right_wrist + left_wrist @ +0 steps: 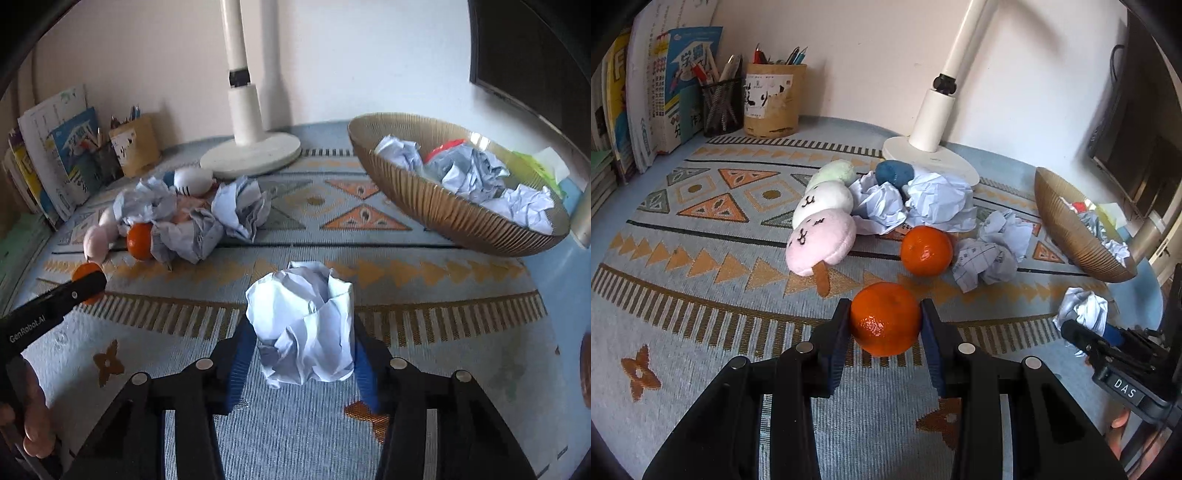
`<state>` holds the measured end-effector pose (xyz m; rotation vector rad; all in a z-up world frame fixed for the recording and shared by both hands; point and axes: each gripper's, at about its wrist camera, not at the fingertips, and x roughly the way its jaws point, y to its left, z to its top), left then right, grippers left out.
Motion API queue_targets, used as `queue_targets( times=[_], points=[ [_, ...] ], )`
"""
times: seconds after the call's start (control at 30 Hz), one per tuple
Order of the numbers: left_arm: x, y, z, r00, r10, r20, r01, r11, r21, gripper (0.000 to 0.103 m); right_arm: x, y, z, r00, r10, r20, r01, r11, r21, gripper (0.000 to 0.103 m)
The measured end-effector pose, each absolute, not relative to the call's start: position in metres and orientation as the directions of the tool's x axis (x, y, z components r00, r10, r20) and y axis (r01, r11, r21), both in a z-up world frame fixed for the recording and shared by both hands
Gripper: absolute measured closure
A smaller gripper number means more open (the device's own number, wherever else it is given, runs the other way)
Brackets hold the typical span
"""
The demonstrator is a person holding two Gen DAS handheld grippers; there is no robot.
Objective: Organize objects
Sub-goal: 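Lift the tangerine and paper ball and carry them toward the amber bowl, then lower both grippers over the amber bowl and open them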
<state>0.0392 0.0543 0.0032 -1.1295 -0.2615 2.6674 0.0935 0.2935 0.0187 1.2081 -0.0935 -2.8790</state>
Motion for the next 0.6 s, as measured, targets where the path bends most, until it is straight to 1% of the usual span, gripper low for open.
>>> queue_targets(
  times=[0.1, 0.17, 0.23, 0.3, 0.37, 0.43, 0.53, 0.6],
  points=[
    [0.044, 0.058, 0.007, -0.682, 0.299, -0.667, -0.178, -0.953, -0.245, 0.070, 0.110, 0.296, 0.032, -0.749, -0.104, -0.655, 0.042, -0.993, 0.111, 0.056],
    [0.051, 0.065, 0.012, -0.679, 0.315, -0.663, -0.203, -0.949, -0.243, 0.070, 0.118, 0.305, 0.035, -0.750, -0.132, -0.649, 0.037, -0.987, 0.158, 0.056],
    [0.057, 0.076, 0.023, -0.672, 0.366, -0.643, -0.243, -0.930, -0.276, 0.070, 0.126, 0.317, 0.041, -0.751, -0.142, -0.645, 0.011, -0.979, 0.203, 0.056],
    [0.058, 0.094, 0.038, -0.659, 0.420, -0.624, -0.295, -0.907, -0.299, 0.070, 0.134, 0.331, 0.057, -0.770, -0.129, -0.624, -0.012, -0.976, 0.216, 0.056],
    [0.055, 0.117, 0.054, -0.651, 0.448, -0.612, -0.347, -0.893, -0.285, 0.070, 0.140, 0.353, 0.084, -0.816, -0.087, -0.572, -0.040, -0.978, 0.207, 0.056],
    [0.045, 0.149, 0.073, -0.642, 0.482, -0.596, -0.406, -0.873, -0.269, 0.070, 0.140, 0.377, 0.105, -0.839, -0.032, -0.544, -0.093, -0.975, 0.202, 0.056],
    [0.020, 0.194, 0.093, -0.627, 0.511, -0.588, -0.447, -0.854, -0.266, 0.070, 0.125, 0.417, 0.120, -0.842, 0.036, -0.539, -0.185, -0.957, 0.225, 0.056],
    [-0.006, 0.223, 0.101, -0.609, 0.534, -0.586, -0.451, -0.842, -0.297, 0.070, 0.109, 0.451, 0.123, -0.828, 0.042, -0.559, -0.242, -0.926, 0.288, 0.056]
  ],
)
